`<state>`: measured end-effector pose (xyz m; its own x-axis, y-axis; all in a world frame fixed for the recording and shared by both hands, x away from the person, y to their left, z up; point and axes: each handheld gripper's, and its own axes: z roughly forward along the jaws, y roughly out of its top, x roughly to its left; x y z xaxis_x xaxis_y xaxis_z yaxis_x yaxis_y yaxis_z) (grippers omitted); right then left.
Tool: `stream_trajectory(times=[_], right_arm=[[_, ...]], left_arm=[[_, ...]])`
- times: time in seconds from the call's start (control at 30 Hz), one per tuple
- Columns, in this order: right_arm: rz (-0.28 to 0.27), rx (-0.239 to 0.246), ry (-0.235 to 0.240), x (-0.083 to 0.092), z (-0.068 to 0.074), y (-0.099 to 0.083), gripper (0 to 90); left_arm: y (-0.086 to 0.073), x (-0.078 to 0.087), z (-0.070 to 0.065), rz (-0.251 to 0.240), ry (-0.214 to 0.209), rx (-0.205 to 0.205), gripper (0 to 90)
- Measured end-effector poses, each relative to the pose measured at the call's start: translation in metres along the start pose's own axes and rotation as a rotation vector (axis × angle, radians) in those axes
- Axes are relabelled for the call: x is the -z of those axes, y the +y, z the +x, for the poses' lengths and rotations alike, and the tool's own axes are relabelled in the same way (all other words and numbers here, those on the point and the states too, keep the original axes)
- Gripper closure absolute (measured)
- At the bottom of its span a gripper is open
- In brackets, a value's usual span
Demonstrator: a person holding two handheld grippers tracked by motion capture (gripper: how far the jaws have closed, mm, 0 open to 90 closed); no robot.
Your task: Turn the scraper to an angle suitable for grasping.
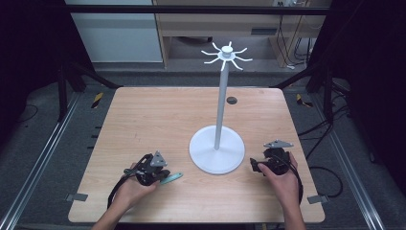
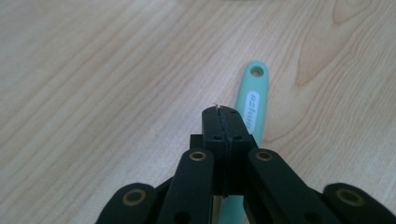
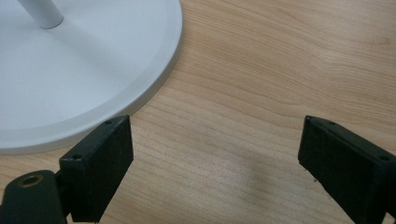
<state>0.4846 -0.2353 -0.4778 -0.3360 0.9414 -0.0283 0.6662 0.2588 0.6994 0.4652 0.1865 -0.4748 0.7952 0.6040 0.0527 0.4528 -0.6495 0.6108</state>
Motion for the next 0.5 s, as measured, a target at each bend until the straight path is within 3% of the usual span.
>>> stream_trajectory(times=[0.17,0.27,0.5], right_arm=[[0.001,-0.001,-0.002,0.000,0.000,0.000,10.7],[0.001,0.001,-0.003,0.000,0.000,0.000,10.7],[0.000,-0.002,-0.003,0.000,-0.001,-0.001,10.7]], left_arm=[[0.004,0.013,0.008,-0.035,0.014,0.002,90.0],[0.006,0.017,0.010,-0.047,-0.002,0.012,90.0],[0.019,0.019,0.008,-0.011,-0.006,-0.035,90.0]])
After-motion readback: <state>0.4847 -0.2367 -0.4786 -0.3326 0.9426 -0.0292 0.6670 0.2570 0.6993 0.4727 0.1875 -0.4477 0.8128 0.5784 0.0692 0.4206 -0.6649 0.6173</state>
